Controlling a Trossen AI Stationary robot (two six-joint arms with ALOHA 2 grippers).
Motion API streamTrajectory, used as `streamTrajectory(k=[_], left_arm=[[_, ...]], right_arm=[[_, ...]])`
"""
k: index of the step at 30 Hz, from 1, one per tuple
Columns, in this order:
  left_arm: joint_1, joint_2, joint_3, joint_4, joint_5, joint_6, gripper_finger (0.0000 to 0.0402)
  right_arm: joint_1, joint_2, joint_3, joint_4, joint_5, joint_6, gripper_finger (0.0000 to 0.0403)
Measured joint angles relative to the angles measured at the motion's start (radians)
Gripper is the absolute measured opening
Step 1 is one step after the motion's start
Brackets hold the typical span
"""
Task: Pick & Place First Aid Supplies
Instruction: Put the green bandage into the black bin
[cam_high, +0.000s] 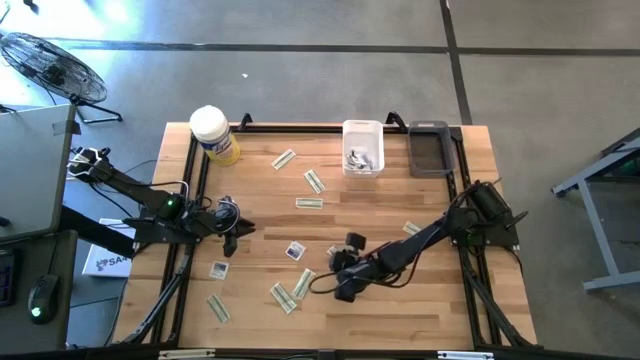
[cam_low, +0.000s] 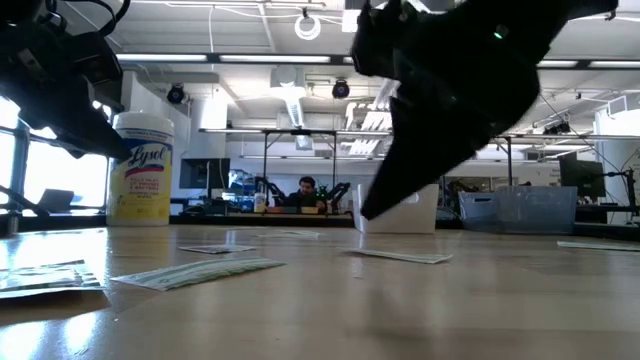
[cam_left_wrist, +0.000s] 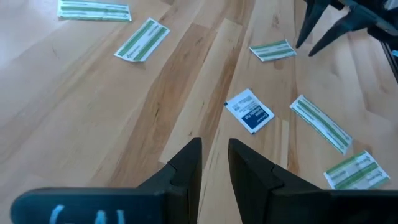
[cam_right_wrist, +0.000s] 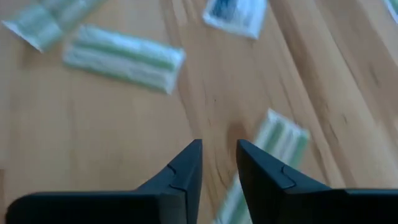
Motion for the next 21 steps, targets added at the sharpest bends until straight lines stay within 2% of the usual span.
streamTrajectory(k=[4,9,15,21], left_arm=[[0.000,0.000,0.000,0.000,-0.003,0.000,0.0076],[0.000,0.000,0.000,-0.001,-0.015,0.002,0.0076],[0.000,0.000,0.000,-0.002,-0.021,0.003,0.0076],[0.000,0.000,0.000,-0.003,-0.022,0.003,0.0076]], right_arm=[[-0.002,0.000,0.000,-0.084,0.023,0.056,0.0130],[0.000,0.000,0.000,-0.090,-0.048,0.072,0.0164],[0.021,0.000,0.000,-0.183,0.012,0.092,0.0169],[0.016,0.019,0.000,-0.188,-0.023,0.096,0.0169]])
